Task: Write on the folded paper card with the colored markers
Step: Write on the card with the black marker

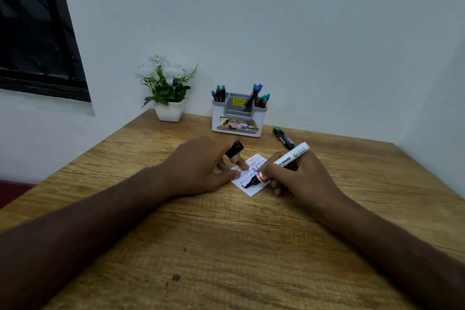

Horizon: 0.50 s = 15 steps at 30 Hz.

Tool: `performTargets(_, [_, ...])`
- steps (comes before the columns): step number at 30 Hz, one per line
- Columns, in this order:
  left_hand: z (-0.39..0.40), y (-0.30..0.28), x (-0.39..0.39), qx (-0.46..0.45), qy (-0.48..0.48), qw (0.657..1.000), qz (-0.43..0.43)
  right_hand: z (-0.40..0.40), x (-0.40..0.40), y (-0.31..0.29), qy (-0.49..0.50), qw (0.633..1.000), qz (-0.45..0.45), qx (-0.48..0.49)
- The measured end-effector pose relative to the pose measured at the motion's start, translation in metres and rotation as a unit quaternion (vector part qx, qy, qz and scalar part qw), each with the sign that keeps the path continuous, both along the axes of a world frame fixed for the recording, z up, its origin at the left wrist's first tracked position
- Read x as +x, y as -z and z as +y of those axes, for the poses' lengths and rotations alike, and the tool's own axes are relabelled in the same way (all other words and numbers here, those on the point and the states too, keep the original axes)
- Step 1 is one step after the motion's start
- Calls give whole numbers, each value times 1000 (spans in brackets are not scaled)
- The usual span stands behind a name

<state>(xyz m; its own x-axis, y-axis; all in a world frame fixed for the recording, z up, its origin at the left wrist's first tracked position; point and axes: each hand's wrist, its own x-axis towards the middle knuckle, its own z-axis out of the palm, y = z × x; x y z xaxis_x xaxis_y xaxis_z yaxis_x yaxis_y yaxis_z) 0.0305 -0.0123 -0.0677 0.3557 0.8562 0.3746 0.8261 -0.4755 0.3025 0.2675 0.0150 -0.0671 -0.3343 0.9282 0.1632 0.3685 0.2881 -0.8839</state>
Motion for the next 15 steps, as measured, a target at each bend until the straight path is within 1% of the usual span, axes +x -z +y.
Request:
performTargets(5, [0, -1, 0, 1, -15, 1000, 11, 3, 1, 3, -4, 1000, 2, 1])
performTargets(15, [-3, -3, 2, -5, -21, 1000, 11, 11, 6, 7, -12, 999, 44, -28])
